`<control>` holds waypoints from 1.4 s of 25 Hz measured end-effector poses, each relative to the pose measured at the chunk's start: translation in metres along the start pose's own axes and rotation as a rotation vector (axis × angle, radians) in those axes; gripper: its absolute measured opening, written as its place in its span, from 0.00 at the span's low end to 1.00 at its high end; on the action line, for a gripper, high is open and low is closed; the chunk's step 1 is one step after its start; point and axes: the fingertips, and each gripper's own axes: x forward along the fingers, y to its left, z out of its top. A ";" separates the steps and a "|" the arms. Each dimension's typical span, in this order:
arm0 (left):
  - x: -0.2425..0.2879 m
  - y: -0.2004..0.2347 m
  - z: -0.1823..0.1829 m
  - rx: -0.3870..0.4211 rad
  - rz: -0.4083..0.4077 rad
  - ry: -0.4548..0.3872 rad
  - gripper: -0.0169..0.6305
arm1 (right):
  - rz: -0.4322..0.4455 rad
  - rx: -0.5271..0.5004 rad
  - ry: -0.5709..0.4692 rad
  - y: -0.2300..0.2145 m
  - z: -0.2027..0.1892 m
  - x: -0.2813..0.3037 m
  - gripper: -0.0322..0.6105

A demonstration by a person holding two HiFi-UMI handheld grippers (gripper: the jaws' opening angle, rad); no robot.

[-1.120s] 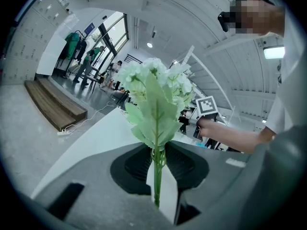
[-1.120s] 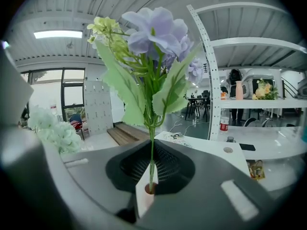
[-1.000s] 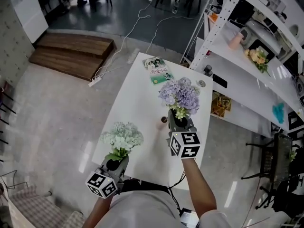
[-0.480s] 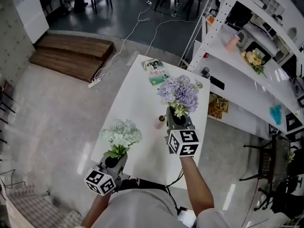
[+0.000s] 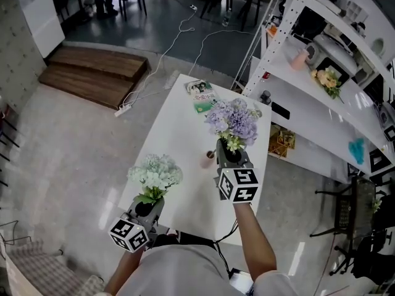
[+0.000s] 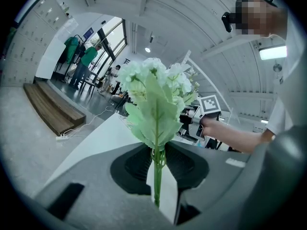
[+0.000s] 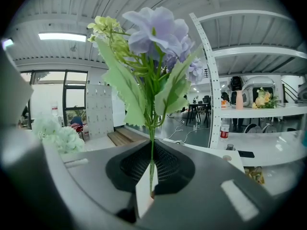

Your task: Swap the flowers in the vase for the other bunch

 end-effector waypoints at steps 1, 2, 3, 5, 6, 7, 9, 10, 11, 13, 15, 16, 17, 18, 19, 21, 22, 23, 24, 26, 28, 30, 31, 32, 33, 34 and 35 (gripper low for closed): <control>0.000 0.000 0.000 0.000 -0.002 -0.002 0.14 | -0.001 0.000 -0.001 0.000 0.001 -0.001 0.08; -0.001 0.000 0.001 0.001 -0.004 -0.004 0.14 | -0.002 -0.001 -0.002 0.001 0.002 -0.002 0.08; -0.001 0.000 0.002 0.001 -0.006 -0.006 0.14 | -0.004 -0.003 -0.004 0.002 0.003 -0.003 0.08; -0.001 0.000 0.003 0.003 -0.011 -0.010 0.14 | -0.005 -0.005 -0.007 0.003 0.005 -0.005 0.08; -0.001 0.000 0.003 0.005 -0.013 -0.012 0.14 | -0.006 -0.006 -0.009 0.003 0.006 -0.006 0.08; -0.001 -0.001 0.003 0.006 -0.015 -0.014 0.14 | -0.006 -0.007 -0.011 0.004 0.007 -0.008 0.08; -0.002 -0.002 0.005 0.008 -0.020 -0.018 0.14 | -0.007 -0.009 -0.014 0.006 0.009 -0.011 0.08; -0.003 -0.002 0.006 0.008 -0.023 -0.020 0.14 | -0.007 -0.010 -0.015 0.007 0.010 -0.013 0.08; -0.004 -0.003 0.007 0.008 -0.026 -0.023 0.14 | -0.007 -0.010 -0.015 0.008 0.010 -0.016 0.08; -0.005 -0.005 0.008 0.008 -0.032 -0.027 0.14 | -0.010 -0.009 -0.015 0.009 0.011 -0.020 0.08; -0.005 -0.007 0.009 0.011 -0.038 -0.031 0.14 | -0.013 -0.006 -0.015 0.010 0.011 -0.024 0.08; -0.005 -0.007 0.009 0.013 -0.041 -0.032 0.14 | -0.014 -0.004 -0.015 0.010 0.010 -0.026 0.08; -0.005 -0.008 0.009 0.016 -0.044 -0.032 0.14 | -0.014 -0.003 -0.015 0.011 0.009 -0.028 0.08; -0.006 -0.009 0.010 0.018 -0.046 -0.034 0.14 | -0.014 -0.002 -0.015 0.013 0.009 -0.031 0.08; -0.006 -0.010 0.011 0.020 -0.049 -0.035 0.14 | -0.013 -0.001 -0.014 0.014 0.008 -0.033 0.08; -0.006 -0.011 0.012 0.024 -0.053 -0.038 0.14 | -0.010 0.000 -0.012 0.016 0.007 -0.036 0.08; -0.006 -0.011 0.013 0.025 -0.055 -0.040 0.14 | -0.009 0.000 -0.011 0.016 0.006 -0.038 0.08; -0.006 -0.012 0.013 0.026 -0.057 -0.041 0.14 | -0.010 0.001 -0.009 0.017 0.005 -0.039 0.08; -0.006 -0.012 0.014 0.027 -0.058 -0.042 0.14 | -0.010 0.002 -0.008 0.018 0.003 -0.041 0.08; -0.007 -0.012 0.014 0.030 -0.062 -0.044 0.14 | -0.009 0.007 -0.006 0.021 0.001 -0.044 0.08; -0.008 -0.014 0.015 0.033 -0.066 -0.044 0.14 | -0.007 0.008 -0.006 0.024 0.000 -0.048 0.08; -0.008 -0.016 0.016 0.036 -0.069 -0.044 0.14 | -0.005 0.009 -0.004 0.025 -0.002 -0.053 0.08; -0.009 -0.018 0.016 0.036 -0.070 -0.045 0.14 | -0.004 0.009 -0.001 0.026 -0.003 -0.055 0.08; -0.010 -0.018 0.017 0.036 -0.070 -0.047 0.14 | -0.003 0.010 0.001 0.028 -0.005 -0.057 0.08; -0.011 -0.018 0.017 0.037 -0.071 -0.049 0.14 | -0.003 0.013 0.004 0.029 -0.007 -0.059 0.08; -0.012 -0.018 0.018 0.038 -0.071 -0.051 0.14 | -0.002 0.016 0.005 0.031 -0.008 -0.061 0.08; -0.013 -0.018 0.019 0.039 -0.072 -0.053 0.14 | -0.001 0.020 0.006 0.033 -0.010 -0.062 0.08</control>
